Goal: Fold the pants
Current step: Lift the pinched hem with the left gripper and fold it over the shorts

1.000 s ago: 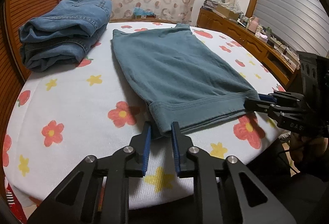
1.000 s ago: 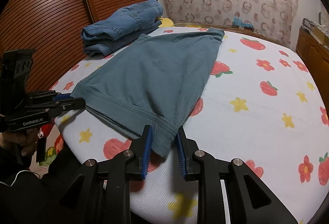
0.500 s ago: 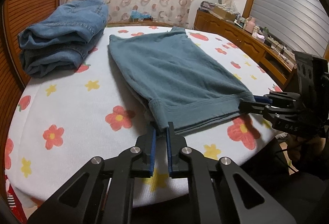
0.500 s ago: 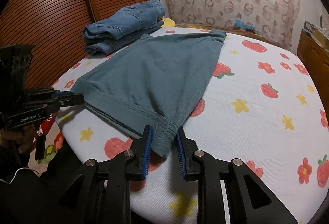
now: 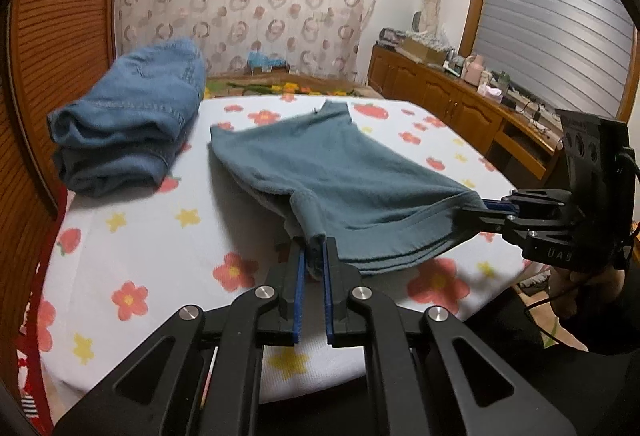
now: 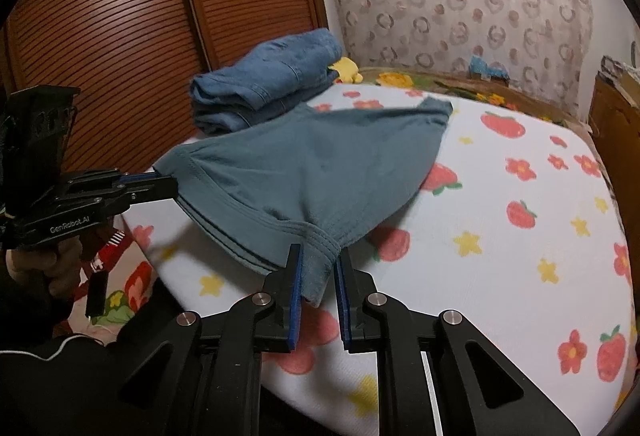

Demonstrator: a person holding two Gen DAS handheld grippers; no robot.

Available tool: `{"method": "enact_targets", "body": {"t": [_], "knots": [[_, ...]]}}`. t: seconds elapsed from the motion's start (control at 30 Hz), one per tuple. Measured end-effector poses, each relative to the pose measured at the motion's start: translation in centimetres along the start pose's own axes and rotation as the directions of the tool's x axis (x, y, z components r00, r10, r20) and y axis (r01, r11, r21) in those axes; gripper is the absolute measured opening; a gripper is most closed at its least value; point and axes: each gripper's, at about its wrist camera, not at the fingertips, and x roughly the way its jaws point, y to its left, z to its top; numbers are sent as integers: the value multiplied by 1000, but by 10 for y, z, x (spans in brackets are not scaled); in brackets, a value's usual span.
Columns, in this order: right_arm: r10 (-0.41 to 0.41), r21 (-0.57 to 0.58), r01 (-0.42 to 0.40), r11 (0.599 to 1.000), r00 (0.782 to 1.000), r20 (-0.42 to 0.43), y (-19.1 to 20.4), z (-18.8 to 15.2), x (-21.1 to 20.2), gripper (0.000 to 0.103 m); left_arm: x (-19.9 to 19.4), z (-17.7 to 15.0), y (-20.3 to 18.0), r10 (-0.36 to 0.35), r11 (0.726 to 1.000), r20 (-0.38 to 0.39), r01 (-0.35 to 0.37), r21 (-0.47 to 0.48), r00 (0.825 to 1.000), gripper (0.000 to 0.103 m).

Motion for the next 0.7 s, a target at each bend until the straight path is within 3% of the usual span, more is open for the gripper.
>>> {"method": "enact_targets", "body": {"t": [0.7], "knots": [[17,-85,-4,996,988,153,21,23,-66,14,-65,45,-24,-18,998,187,7,61,982,8]]}}
